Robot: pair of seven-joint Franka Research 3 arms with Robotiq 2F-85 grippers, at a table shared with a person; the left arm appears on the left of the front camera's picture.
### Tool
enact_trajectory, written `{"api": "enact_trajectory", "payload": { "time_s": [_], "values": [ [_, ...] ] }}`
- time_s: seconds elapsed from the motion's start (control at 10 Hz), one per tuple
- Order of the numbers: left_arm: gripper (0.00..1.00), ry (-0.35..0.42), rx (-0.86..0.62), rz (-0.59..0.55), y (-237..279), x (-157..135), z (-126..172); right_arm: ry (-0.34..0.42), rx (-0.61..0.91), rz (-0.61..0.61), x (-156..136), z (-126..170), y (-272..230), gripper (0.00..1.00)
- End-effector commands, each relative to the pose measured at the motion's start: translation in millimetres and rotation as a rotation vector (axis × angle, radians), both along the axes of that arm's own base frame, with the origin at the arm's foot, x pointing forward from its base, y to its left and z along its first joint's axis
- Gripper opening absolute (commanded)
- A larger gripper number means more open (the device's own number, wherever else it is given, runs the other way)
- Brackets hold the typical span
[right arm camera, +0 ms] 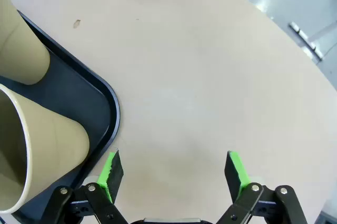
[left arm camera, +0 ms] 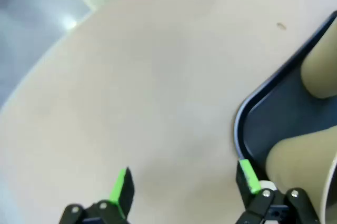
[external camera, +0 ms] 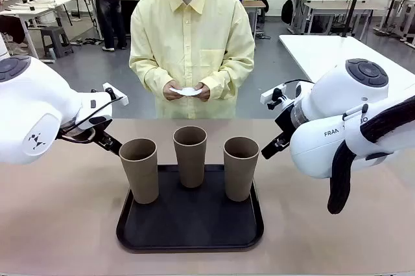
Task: Place coasters on the table and set cups on them.
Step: Pick up one Reusable plastic cup and place it on a coaster set by the human.
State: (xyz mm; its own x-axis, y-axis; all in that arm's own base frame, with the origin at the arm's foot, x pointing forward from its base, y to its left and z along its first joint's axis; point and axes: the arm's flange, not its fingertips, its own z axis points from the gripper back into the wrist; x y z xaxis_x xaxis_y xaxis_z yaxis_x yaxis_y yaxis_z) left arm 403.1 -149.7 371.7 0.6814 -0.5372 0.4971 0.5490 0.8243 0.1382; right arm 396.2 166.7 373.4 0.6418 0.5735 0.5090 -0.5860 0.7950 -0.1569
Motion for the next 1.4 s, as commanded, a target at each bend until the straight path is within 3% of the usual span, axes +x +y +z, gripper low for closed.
{"api": "enact_trajectory", "payload": {
  "time_s": [0.0, 1.2, 1.3],
  "values": [
    [1.00, 0.000, 0.000, 0.000, -0.1, 0.0, 0.0, 0.000, 0.000, 0.000, 0.0, 0.0, 0.0, 1.00],
    [1.00, 0.000, 0.000, 0.000, -0.1, 0.0, 0.0, 0.000, 0.000, 0.000, 0.0, 0.0, -0.1, 1.00],
    [1.00, 0.000, 0.000, 0.000, -0.1, 0.0, 0.0, 0.048, 0.004, 0.080, -0.3, 17.4, -2.0, 1.00]
  ]
}}
